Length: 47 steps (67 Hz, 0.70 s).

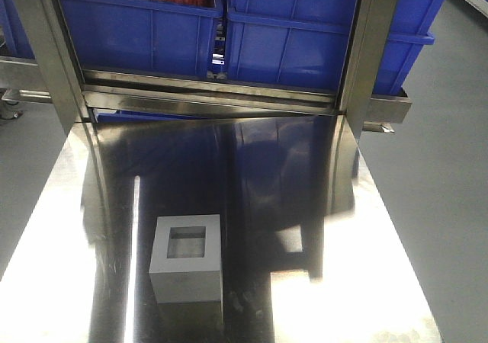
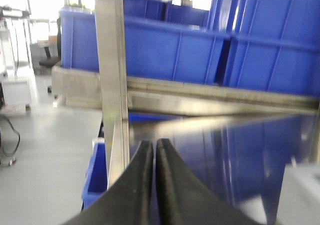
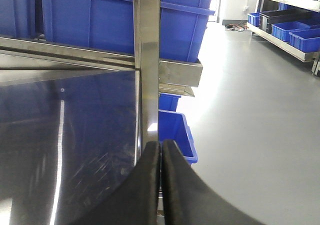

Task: Sort gray base to blue bin

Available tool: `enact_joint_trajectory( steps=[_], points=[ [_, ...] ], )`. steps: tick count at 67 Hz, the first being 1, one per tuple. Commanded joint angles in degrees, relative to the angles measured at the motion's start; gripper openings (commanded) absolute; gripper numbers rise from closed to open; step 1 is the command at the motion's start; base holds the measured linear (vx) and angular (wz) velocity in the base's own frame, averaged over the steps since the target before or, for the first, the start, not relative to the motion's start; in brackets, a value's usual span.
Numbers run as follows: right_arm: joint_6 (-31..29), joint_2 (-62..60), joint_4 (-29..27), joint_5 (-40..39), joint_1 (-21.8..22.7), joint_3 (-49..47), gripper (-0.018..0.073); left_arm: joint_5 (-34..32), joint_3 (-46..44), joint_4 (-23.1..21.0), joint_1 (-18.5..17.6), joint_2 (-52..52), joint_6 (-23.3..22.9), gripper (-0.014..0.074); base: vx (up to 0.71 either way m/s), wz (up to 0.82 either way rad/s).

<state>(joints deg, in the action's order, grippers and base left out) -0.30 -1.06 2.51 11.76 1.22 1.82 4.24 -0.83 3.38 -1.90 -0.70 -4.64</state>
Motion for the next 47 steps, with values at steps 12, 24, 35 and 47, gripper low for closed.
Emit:
enact_joint_trajectory(
  steps=[12,24,35,47],
  points=[
    [-0.4,-0.5,0.5,-4.5,0.4,0.3,-0.0005,-1.9,-11.3,-0.5,-0.1,6.8,-0.7,-0.0007,0.0,0.0],
    [-0.4,-0.5,0.5,-4.6,0.4,0.3,-0.0005,11.1,-18.9,-0.7,-0.1,17.3,-0.7,-0.0007,0.0,0.0],
    [-0.4,-0.5,0.5,-4.6,0.4,0.3,-0.0005,21.0,-22.8,-1.2,-0.1,25.4,-0.7,-0.0007,0.0,0.0],
    [-0.4,-0.5,0.5,-4.6,0.4,0.3,-0.0005,24.5,-22.7,-3.4,-0.1,30.0,-0.7,-0.0007,0.0,0.0]
  ],
)
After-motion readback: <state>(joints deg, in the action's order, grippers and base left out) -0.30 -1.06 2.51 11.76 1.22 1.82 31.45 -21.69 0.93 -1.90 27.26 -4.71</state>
